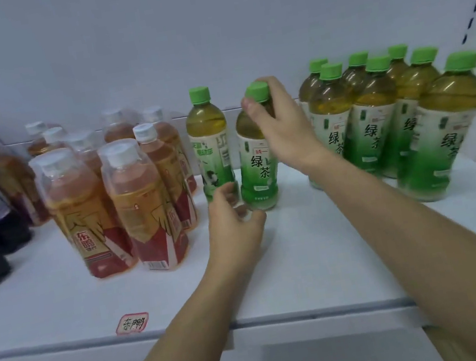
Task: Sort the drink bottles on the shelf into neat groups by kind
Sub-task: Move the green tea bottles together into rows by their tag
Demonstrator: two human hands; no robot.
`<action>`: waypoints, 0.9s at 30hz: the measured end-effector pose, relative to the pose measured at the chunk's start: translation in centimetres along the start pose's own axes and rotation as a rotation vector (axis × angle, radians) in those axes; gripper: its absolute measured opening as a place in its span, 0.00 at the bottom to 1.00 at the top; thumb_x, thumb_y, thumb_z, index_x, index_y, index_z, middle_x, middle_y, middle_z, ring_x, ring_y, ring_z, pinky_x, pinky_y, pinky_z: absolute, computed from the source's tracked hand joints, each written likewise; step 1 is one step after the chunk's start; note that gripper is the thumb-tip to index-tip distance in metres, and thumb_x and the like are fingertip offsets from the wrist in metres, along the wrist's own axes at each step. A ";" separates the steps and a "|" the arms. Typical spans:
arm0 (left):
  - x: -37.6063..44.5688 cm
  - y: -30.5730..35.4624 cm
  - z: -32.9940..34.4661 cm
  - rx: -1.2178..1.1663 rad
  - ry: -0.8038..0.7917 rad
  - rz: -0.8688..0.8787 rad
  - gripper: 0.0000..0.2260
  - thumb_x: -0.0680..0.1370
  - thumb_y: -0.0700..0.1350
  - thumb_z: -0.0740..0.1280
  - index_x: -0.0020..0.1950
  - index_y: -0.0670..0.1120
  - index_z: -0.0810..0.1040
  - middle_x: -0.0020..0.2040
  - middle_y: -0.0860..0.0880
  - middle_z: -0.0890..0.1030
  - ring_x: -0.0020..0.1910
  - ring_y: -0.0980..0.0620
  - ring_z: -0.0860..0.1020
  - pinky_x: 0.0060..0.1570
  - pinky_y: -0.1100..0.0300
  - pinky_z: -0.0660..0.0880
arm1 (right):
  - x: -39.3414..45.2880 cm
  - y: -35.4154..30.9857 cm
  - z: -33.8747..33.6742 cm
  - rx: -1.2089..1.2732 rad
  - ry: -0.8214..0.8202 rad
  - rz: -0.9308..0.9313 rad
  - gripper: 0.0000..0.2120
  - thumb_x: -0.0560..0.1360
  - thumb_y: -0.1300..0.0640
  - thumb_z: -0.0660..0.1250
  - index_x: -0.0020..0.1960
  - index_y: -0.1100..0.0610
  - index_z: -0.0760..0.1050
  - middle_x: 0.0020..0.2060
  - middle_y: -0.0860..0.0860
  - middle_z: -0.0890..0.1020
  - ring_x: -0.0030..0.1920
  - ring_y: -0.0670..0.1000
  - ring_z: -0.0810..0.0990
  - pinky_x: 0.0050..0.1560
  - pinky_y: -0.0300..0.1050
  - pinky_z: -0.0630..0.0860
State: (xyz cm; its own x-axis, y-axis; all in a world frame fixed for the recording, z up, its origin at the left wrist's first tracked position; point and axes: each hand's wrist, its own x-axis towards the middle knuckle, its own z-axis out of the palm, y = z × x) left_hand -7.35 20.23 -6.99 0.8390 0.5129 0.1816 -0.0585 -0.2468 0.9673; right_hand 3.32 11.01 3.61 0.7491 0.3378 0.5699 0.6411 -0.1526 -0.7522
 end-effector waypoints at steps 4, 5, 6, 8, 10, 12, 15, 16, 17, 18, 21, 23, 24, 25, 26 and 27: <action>0.0 -0.6 0.1 0.145 -0.096 0.065 0.37 0.73 0.41 0.72 0.79 0.52 0.61 0.75 0.50 0.69 0.70 0.52 0.72 0.69 0.50 0.73 | -3.3 -0.2 -0.9 0.221 0.178 0.049 0.10 0.80 0.49 0.65 0.55 0.55 0.76 0.48 0.51 0.82 0.51 0.51 0.81 0.58 0.52 0.78; -0.3 -0.5 0.0 0.191 -0.126 0.119 0.37 0.72 0.42 0.73 0.79 0.53 0.62 0.73 0.51 0.70 0.70 0.53 0.72 0.69 0.50 0.73 | -4.5 -0.2 -1.4 0.341 0.259 0.105 0.11 0.79 0.48 0.66 0.54 0.55 0.76 0.49 0.52 0.83 0.52 0.53 0.82 0.58 0.54 0.79; -0.5 -0.5 0.0 0.249 -0.148 0.179 0.37 0.72 0.43 0.73 0.78 0.54 0.63 0.71 0.52 0.72 0.69 0.54 0.72 0.68 0.51 0.73 | -6.0 -0.2 -2.0 0.481 0.343 0.176 0.12 0.78 0.47 0.66 0.55 0.54 0.77 0.51 0.53 0.84 0.53 0.53 0.83 0.56 0.54 0.81; -1.1 -0.2 -0.2 0.367 -0.180 0.290 0.35 0.72 0.45 0.74 0.77 0.56 0.64 0.68 0.54 0.73 0.67 0.58 0.72 0.67 0.53 0.73 | -9.1 0.0 -3.1 0.727 0.443 0.289 0.12 0.80 0.48 0.66 0.59 0.53 0.78 0.55 0.54 0.84 0.55 0.54 0.84 0.55 0.56 0.81; -1.9 0.2 -0.3 0.419 -0.203 0.350 0.34 0.73 0.46 0.76 0.76 0.56 0.66 0.66 0.56 0.74 0.64 0.59 0.72 0.66 0.55 0.72 | -11.1 0.1 -4.2 0.805 0.459 0.335 0.10 0.82 0.51 0.64 0.59 0.55 0.78 0.56 0.55 0.84 0.55 0.55 0.84 0.56 0.58 0.81; -2.5 0.8 -0.2 0.433 -0.215 0.349 0.34 0.72 0.48 0.78 0.75 0.56 0.68 0.66 0.56 0.76 0.64 0.58 0.74 0.65 0.55 0.73 | -12.1 -0.2 -5.7 0.700 0.474 0.339 0.10 0.83 0.53 0.64 0.59 0.57 0.78 0.55 0.55 0.84 0.55 0.54 0.84 0.58 0.59 0.81; -3.1 2.1 0.6 0.484 -0.238 0.307 0.34 0.67 0.54 0.81 0.71 0.59 0.72 0.60 0.60 0.80 0.58 0.59 0.78 0.57 0.60 0.76 | -12.6 -1.1 -9.0 0.302 0.421 0.265 0.07 0.80 0.50 0.69 0.52 0.53 0.82 0.49 0.49 0.86 0.52 0.49 0.85 0.54 0.51 0.82; -3.2 2.7 1.2 0.506 -0.259 0.305 0.34 0.64 0.56 0.82 0.68 0.61 0.75 0.56 0.61 0.83 0.54 0.60 0.79 0.52 0.61 0.77 | -12.7 -1.6 -10.3 0.194 0.378 0.235 0.07 0.79 0.48 0.71 0.50 0.51 0.83 0.47 0.47 0.87 0.50 0.48 0.85 0.51 0.46 0.81; -3.4 3.2 2.0 0.525 -0.290 0.302 0.33 0.61 0.59 0.82 0.64 0.62 0.77 0.52 0.62 0.84 0.50 0.60 0.80 0.48 0.61 0.77 | -12.6 -2.1 -11.7 0.114 0.337 0.203 0.07 0.77 0.46 0.71 0.49 0.49 0.83 0.46 0.46 0.86 0.49 0.46 0.85 0.48 0.44 0.80; -3.6 3.7 3.1 0.542 -0.330 0.298 0.33 0.59 0.62 0.81 0.62 0.63 0.79 0.49 0.61 0.85 0.48 0.59 0.80 0.46 0.60 0.78 | -12.4 -2.6 -12.9 0.032 0.306 0.171 0.07 0.76 0.45 0.72 0.48 0.47 0.83 0.44 0.45 0.86 0.47 0.46 0.85 0.47 0.43 0.80; -3.5 4.8 7.4 0.567 -0.508 0.262 0.35 0.56 0.67 0.80 0.61 0.62 0.79 0.52 0.60 0.85 0.47 0.58 0.81 0.48 0.53 0.80 | -10.7 -3.5 -16.3 -0.368 0.229 0.096 0.15 0.71 0.36 0.69 0.48 0.47 0.79 0.40 0.42 0.82 0.42 0.43 0.80 0.40 0.42 0.76; -3.1 5.0 10.1 0.543 -0.602 0.227 0.36 0.57 0.66 0.81 0.62 0.59 0.79 0.55 0.59 0.85 0.50 0.58 0.81 0.51 0.53 0.81 | -8.7 -3.9 -18.0 -0.659 0.092 0.046 0.15 0.73 0.35 0.68 0.49 0.45 0.75 0.38 0.39 0.78 0.39 0.39 0.75 0.35 0.40 0.67; -2.8 4.9 11.1 0.528 -0.611 0.221 0.37 0.56 0.66 0.81 0.62 0.59 0.78 0.57 0.59 0.84 0.51 0.58 0.81 0.52 0.55 0.81 | -7.5 -4.0 -18.6 -0.752 0.001 0.029 0.13 0.75 0.36 0.67 0.50 0.45 0.74 0.39 0.39 0.77 0.40 0.39 0.74 0.35 0.40 0.66; -2.4 4.8 11.9 0.516 -0.599 0.223 0.38 0.56 0.67 0.81 0.63 0.58 0.77 0.58 0.59 0.84 0.51 0.59 0.81 0.52 0.58 0.80 | -6.3 -4.0 -19.0 -0.815 -0.088 0.014 0.12 0.77 0.38 0.67 0.51 0.46 0.74 0.39 0.39 0.76 0.40 0.41 0.74 0.36 0.43 0.65; -2.0 4.6 12.5 0.513 -0.572 0.230 0.39 0.56 0.68 0.80 0.63 0.58 0.76 0.59 0.59 0.83 0.52 0.59 0.80 0.51 0.60 0.80 | -5.1 -3.8 -19.4 -0.860 -0.162 0.002 0.11 0.78 0.40 0.66 0.52 0.47 0.73 0.39 0.40 0.75 0.40 0.46 0.74 0.37 0.46 0.65; -1.5 4.5 13.1 0.518 -0.540 0.235 0.39 0.56 0.68 0.80 0.64 0.58 0.76 0.59 0.58 0.83 0.53 0.58 0.80 0.51 0.59 0.80 | -4.0 -3.5 -19.7 -0.894 -0.218 -0.006 0.11 0.80 0.41 0.65 0.53 0.48 0.73 0.39 0.41 0.74 0.42 0.50 0.74 0.40 0.47 0.65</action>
State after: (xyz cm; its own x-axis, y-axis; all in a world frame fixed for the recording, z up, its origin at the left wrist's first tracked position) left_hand -1.80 7.54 -5.22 0.9905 -0.0382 0.1317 -0.1187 -0.7198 0.6840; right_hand 1.31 -8.12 10.48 0.7554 0.4945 0.4300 0.6034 -0.7808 -0.1619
